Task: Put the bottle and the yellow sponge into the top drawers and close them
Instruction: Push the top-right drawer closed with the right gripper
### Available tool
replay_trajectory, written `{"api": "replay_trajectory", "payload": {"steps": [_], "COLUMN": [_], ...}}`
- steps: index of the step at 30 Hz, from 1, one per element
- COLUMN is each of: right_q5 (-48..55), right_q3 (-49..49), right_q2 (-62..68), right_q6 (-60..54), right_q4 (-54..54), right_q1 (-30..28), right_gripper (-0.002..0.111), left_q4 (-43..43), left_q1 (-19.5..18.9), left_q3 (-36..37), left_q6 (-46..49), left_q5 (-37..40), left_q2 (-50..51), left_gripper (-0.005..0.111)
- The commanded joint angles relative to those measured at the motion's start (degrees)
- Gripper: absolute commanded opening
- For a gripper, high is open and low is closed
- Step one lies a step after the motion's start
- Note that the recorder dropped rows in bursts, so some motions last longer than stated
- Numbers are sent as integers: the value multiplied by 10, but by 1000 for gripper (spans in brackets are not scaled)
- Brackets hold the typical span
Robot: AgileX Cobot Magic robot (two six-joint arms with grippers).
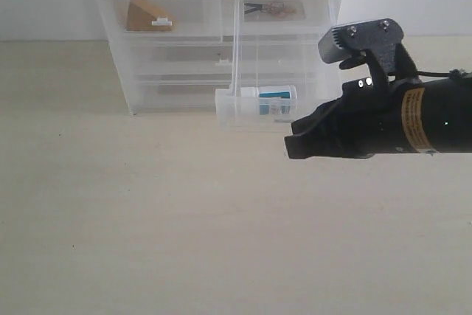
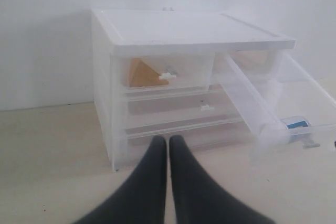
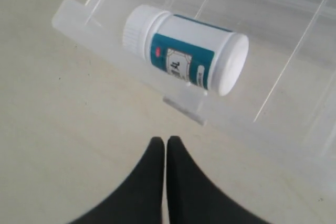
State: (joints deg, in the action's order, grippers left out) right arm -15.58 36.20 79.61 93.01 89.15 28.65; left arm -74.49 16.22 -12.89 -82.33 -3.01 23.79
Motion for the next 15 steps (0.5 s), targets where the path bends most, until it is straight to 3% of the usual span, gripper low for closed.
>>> {"api": "replay_trajectory", "payload": {"steps": [1, 15], "right_q5": [19, 51], "right_q3": [11, 98], "right_q2": [1, 40], "right_q6": [-28, -45], "right_q4": [-19, -19], "right_q1": [0, -1], "right_gripper": [1, 1], "left_q4": [2, 2], "left_q1": [4, 4], "left_q3": [3, 3], "left_q6": [-2, -2], "left_q5": [-6, -4], "left_q2": [1, 1], "left_gripper": [4, 4]}}
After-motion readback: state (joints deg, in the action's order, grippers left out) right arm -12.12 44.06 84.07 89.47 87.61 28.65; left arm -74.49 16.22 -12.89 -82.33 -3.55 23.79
